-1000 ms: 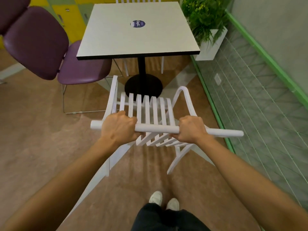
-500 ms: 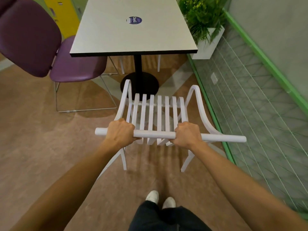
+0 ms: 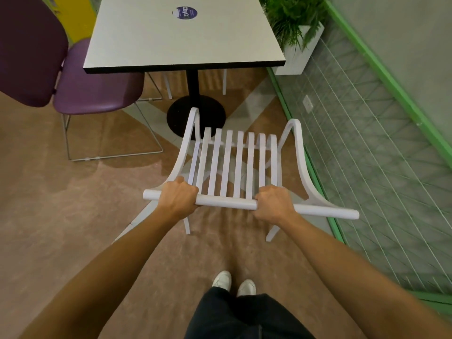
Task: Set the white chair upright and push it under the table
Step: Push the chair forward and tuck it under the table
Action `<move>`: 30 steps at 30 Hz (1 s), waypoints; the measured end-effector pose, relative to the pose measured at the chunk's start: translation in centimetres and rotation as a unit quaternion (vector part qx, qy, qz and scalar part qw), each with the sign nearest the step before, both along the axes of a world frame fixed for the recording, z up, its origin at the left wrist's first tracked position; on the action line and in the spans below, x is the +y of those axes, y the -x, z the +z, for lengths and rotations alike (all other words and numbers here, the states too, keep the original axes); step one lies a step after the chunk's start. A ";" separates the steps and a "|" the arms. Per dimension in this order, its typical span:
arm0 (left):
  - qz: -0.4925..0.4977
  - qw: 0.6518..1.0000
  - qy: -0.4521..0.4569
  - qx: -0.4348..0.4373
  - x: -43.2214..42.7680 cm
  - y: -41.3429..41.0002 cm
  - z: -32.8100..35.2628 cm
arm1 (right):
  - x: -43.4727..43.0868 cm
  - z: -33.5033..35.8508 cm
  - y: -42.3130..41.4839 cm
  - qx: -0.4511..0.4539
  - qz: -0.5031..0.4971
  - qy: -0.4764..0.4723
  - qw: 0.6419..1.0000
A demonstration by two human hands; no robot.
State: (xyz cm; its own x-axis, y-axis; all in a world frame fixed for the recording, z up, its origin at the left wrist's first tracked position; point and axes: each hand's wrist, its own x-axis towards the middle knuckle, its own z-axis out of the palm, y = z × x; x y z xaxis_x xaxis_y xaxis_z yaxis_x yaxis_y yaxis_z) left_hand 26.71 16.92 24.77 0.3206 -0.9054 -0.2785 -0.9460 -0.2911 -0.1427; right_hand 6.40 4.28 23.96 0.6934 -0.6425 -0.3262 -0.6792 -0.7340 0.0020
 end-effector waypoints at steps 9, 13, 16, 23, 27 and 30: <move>-0.016 0.999 0.028 0.027 0.4 -0.3 -0.8 | 0.6 -0.5 0.3 -0.014 -0.026 -0.011 0.999; -0.072 0.995 0.031 0.056 0.2 -1.2 -1.0 | 0.5 -0.5 0.9 -0.059 -0.024 -0.014 0.998; -0.098 0.992 0.043 0.071 0.1 -1.5 -1.2 | 0.6 -0.8 1.7 -0.084 -0.016 -0.021 0.996; -0.097 0.985 0.101 0.102 -0.2 -2.0 -1.5 | 0.1 -1.1 4.8 -0.111 -0.031 -0.011 0.993; -0.031 0.984 0.094 0.148 -0.7 -1.0 -1.3 | -0.9 -0.8 7.1 -0.112 -0.070 -0.018 0.991; 0.032 0.984 0.061 0.164 -0.8 -0.3 -1.5 | -1.5 -0.8 7.9 -0.129 -0.122 -0.015 0.984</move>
State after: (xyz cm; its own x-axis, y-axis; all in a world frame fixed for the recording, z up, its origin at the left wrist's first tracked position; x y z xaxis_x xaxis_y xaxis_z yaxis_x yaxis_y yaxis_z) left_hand 26.96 16.16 23.26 0.2900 -0.9193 -0.2661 -0.9143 -0.3483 0.2069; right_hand -1.50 2.80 23.18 0.5827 -0.7924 -0.1805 -0.8097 -0.5468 -0.2132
